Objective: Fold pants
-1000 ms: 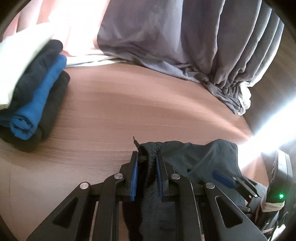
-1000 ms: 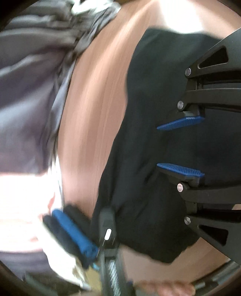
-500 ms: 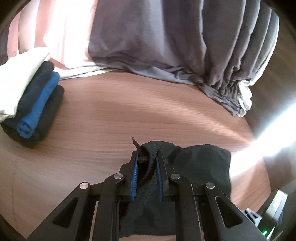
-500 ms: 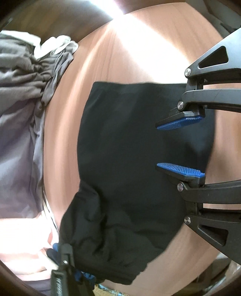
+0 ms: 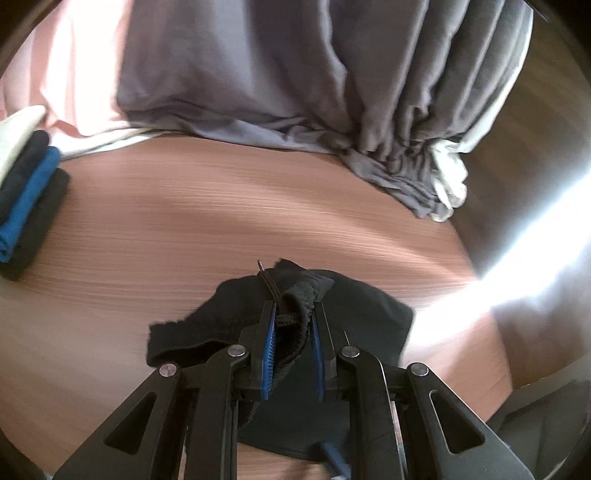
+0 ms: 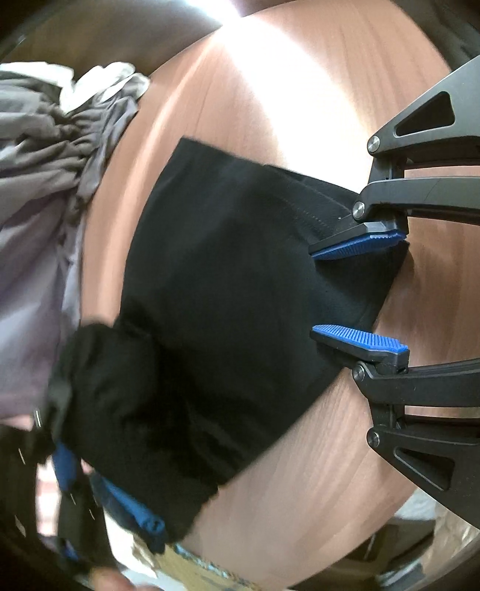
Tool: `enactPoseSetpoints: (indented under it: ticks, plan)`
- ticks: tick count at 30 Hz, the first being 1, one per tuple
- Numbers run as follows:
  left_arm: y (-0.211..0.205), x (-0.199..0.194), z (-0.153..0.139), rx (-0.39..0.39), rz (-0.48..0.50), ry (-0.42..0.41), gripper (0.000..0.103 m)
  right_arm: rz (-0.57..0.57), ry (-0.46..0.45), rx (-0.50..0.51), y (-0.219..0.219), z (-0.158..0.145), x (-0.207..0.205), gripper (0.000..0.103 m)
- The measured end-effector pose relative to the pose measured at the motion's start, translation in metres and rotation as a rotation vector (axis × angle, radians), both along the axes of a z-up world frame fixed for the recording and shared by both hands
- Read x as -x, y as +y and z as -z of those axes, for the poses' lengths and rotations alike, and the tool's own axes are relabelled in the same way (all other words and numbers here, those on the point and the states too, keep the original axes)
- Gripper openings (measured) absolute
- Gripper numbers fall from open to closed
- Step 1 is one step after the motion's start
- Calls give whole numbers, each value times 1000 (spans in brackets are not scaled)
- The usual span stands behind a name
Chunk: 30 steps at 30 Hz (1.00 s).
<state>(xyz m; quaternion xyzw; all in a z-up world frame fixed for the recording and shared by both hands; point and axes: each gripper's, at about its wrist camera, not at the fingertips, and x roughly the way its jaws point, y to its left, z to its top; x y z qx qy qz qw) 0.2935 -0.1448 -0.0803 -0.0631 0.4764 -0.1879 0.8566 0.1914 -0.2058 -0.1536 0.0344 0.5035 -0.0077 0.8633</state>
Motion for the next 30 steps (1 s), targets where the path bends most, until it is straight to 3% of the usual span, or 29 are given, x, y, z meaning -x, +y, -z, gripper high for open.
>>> enactPoseSetpoints:
  ticks: [8,13,18,23,27,30]
  plan:
    - [-66,1,5,53,87,43,18,-48,-98,-152,-19,7,3,38]
    - [-92,1,19,34,134,79,18,29,-98,-267,-49,2,8,38]
    - [-111,2,31,13,168,105,18,201,-76,-185,-97,-5,35,38]
    - [-126,1,39,25,188,142,20,310,-65,-142,-141,-1,35,38]
    - [-137,7,41,68,267,154,36,314,-76,-108,-154,-4,31,38]
    - [-130,15,30,68,323,100,44,325,-71,-66,-159,-8,33,38]
